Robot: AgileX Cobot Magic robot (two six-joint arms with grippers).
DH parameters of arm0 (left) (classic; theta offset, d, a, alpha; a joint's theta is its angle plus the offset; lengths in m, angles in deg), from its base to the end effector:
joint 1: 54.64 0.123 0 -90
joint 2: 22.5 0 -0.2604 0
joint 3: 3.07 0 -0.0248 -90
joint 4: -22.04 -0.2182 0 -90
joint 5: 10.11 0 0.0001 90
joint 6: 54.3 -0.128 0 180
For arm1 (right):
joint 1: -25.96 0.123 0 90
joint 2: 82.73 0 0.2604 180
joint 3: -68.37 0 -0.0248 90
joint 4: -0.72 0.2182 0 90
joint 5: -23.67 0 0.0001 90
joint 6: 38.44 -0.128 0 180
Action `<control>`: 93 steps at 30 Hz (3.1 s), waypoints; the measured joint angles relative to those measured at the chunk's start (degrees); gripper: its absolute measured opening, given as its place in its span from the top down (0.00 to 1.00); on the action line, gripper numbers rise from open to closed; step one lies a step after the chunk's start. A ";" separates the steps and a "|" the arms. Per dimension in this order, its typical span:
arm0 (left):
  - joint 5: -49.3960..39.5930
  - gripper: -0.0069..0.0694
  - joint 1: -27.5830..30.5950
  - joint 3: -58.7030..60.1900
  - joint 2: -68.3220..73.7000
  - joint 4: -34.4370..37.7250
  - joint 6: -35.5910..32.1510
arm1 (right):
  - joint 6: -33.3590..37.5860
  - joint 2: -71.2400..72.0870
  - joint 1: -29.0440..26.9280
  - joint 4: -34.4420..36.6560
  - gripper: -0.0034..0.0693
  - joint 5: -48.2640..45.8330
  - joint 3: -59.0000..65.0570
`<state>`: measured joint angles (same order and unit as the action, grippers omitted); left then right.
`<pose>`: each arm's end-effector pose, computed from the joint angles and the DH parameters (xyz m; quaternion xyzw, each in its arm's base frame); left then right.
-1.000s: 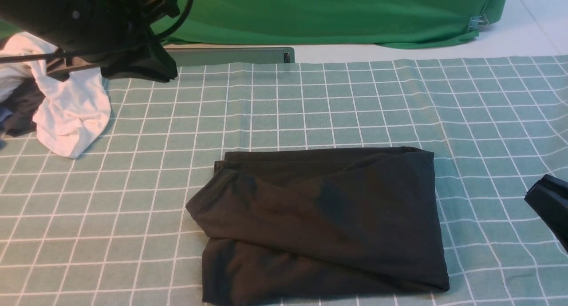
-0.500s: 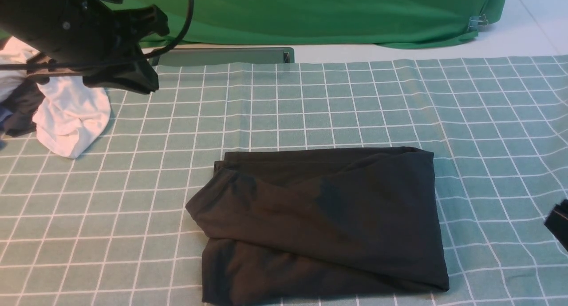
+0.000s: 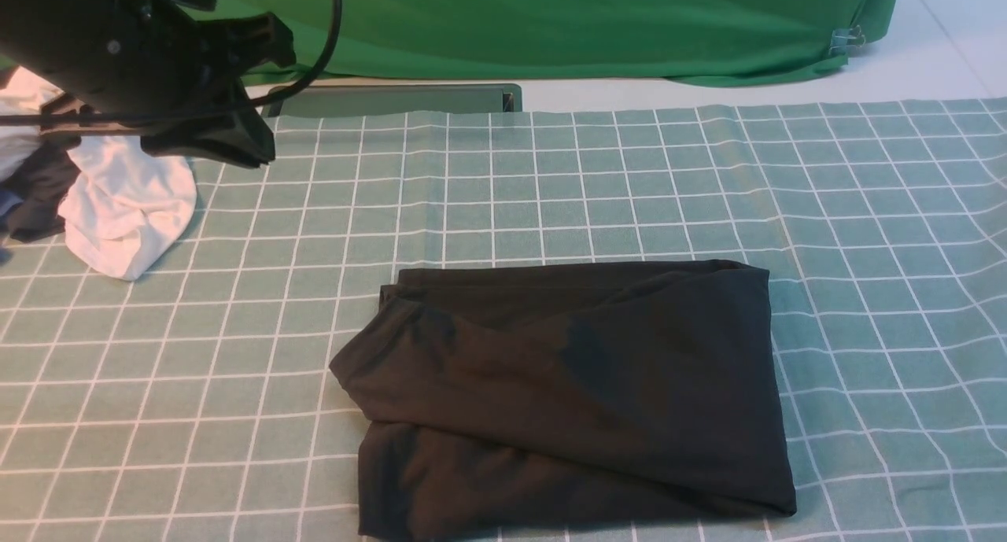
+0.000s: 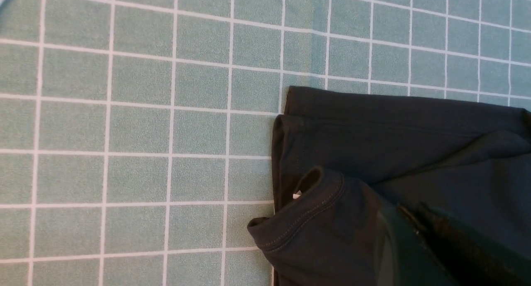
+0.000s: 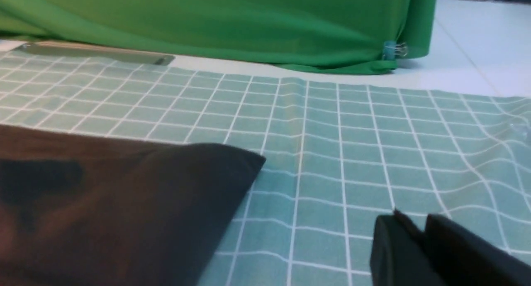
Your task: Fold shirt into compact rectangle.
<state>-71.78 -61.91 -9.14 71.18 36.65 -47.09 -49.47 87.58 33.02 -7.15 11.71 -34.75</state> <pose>0.2928 -0.0660 0.3103 -0.0280 0.9565 -0.1560 0.2450 0.0860 0.0070 0.1858 -0.0154 0.7569 0.0484 0.6515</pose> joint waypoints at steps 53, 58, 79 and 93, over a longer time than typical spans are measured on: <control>31.95 0.89 0.00 54.84 -56.94 15.43 -8.75 | 10.61 1.16 -7.47 -0.17 0.63 -1.70 0.00; 52.67 0.89 0.00 62.36 -63.34 16.59 -8.89 | 10.60 1.16 -7.47 -0.17 0.63 -1.70 0.00; 60.19 0.89 0.00 67.32 -64.22 -4.16 -8.96 | 10.60 1.16 -7.47 -0.17 0.63 -1.70 0.00; 58.03 0.89 4.72 80.65 -76.56 -14.61 7.28 | 10.70 1.16 -7.47 -0.17 0.63 -1.70 0.00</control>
<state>-13.75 -57.19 71.50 -5.38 22.04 -39.81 -38.76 88.74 25.55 -7.32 10.01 -34.75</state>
